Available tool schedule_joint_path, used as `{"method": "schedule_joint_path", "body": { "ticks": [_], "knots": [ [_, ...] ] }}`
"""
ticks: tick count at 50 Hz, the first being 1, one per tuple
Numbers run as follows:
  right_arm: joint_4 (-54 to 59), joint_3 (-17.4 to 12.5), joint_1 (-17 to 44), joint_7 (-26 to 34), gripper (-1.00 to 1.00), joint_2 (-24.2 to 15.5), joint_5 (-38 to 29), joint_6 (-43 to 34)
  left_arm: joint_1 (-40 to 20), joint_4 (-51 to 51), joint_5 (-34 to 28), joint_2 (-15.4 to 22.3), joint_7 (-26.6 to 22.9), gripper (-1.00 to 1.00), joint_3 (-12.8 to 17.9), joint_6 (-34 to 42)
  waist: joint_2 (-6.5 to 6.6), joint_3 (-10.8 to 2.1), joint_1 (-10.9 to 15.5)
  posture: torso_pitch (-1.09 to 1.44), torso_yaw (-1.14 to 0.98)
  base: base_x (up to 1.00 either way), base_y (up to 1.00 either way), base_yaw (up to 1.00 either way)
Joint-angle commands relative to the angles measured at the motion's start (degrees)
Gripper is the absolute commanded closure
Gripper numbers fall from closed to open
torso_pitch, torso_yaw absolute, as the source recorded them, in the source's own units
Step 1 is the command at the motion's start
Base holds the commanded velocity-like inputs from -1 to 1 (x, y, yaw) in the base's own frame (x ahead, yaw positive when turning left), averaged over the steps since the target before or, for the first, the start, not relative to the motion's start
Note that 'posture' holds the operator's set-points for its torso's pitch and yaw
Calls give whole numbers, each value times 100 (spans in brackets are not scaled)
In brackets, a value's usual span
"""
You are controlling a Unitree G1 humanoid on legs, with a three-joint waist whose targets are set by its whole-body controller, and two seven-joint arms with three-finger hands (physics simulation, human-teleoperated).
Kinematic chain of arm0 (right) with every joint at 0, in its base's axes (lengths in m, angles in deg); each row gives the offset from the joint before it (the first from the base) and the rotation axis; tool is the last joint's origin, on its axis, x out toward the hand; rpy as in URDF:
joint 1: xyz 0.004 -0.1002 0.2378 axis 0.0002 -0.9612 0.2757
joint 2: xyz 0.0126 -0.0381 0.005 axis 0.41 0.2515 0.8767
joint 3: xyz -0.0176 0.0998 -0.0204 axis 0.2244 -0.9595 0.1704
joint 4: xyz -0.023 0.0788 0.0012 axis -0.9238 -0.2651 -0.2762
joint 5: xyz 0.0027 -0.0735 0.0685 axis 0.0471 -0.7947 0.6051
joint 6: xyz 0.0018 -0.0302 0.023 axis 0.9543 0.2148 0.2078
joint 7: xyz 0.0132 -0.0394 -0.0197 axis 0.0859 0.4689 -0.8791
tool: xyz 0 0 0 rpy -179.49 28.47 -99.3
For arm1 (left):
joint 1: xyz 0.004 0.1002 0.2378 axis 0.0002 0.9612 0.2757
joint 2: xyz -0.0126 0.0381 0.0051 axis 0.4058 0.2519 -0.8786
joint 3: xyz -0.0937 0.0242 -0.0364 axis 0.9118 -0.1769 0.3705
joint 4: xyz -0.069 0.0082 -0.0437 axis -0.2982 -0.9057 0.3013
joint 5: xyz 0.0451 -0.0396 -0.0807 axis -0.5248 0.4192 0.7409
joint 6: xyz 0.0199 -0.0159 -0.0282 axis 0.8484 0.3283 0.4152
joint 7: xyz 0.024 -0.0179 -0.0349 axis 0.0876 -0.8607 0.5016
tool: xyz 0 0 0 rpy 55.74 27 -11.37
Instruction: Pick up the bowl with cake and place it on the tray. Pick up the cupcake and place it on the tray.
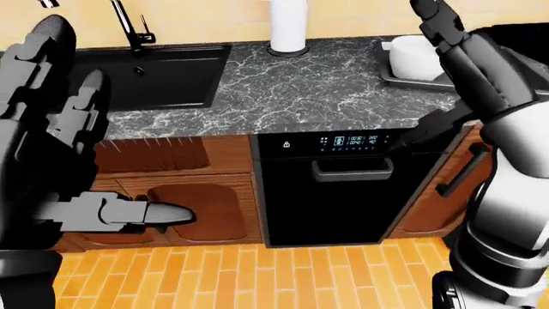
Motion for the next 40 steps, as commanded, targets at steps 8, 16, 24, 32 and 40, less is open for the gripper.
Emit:
{"method": "schedule_joint_path", "body": {
  "ticks": [8, 16, 24, 32, 40],
  "knots": [
    [-444, -114, 54, -1413, -100, 455, 545, -429, -446, 0, -433, -161, 26, -100, -371, 23, 486, -13, -239, 0, 0, 0, 0, 0],
    [-530, 62, 9, -2718, -100, 699, 1189, -692, -534, 0, -527, -190, 62, -100, -587, 9, 342, -48, -143, 0, 0, 0, 0, 0],
    [-525, 225, -285, -3365, -100, 922, 1588, -593, -545, 0, -534, -216, 57, -100, -594, 17, 392, -185, -105, 0, 0, 0, 1, 0],
    [-561, 307, -382, -3405, -100, 953, 1638, -558, -527, 0, -497, -192, 73, -100, -570, -7, 122, -267, -188, 0, 0, 0, 49, 0],
    [-542, 294, -394, -3382, -100, 941, 1648, -541, -468, 0, -364, -80, 113, -100, -472, -75, 589, -204, -314, 0, 0, 0, 74, 0]
  ]
}}
